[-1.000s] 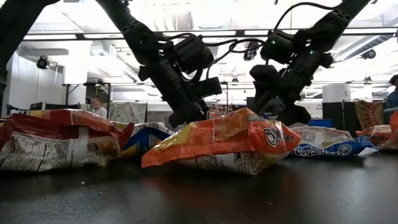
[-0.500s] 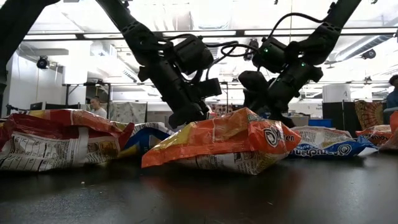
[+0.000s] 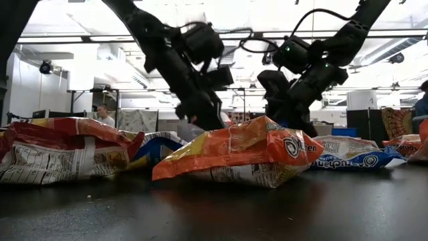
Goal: Sort Maruchan noodles
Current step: Put the blue noodle pack into the white bin
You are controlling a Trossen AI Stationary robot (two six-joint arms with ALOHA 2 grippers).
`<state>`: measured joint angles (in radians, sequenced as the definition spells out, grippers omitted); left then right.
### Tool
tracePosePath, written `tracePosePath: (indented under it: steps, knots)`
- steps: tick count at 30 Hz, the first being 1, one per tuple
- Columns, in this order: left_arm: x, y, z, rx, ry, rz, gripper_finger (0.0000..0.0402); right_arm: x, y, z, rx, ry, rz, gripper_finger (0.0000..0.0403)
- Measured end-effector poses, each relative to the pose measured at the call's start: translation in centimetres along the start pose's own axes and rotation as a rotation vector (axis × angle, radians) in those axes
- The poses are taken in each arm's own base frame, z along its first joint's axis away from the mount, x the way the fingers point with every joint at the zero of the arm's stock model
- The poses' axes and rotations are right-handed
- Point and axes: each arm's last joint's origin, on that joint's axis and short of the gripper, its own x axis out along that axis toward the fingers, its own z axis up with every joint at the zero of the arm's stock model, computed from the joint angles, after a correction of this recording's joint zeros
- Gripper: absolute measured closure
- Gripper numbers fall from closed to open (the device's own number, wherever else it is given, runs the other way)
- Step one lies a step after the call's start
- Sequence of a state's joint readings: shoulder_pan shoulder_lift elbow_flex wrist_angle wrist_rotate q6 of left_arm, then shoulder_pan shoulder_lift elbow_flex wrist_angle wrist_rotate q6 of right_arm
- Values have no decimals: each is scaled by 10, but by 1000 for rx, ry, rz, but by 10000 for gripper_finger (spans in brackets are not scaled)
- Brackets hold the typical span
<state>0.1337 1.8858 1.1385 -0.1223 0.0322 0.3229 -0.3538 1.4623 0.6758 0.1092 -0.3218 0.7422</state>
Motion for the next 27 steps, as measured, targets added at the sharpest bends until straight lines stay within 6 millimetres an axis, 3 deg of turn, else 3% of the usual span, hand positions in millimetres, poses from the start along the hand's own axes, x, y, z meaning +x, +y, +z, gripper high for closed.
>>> tracePosePath:
  steps: [6, 16, 23, 27]
  knots:
    - [-34, 6, 13, 92, -35, 74, 401, -20, 15, 6, -7, -26, 24, 339]
    - [-90, 25, 27, 163, -140, 164, 401, -78, 64, 35, -108, -79, -49, 339]
    - [-98, 28, 29, 160, -161, 182, 402, -121, 86, 67, -175, -122, -385, 340]
    - [-97, 28, 27, 172, -150, 178, 402, -143, 88, 91, -182, -152, -471, 340]
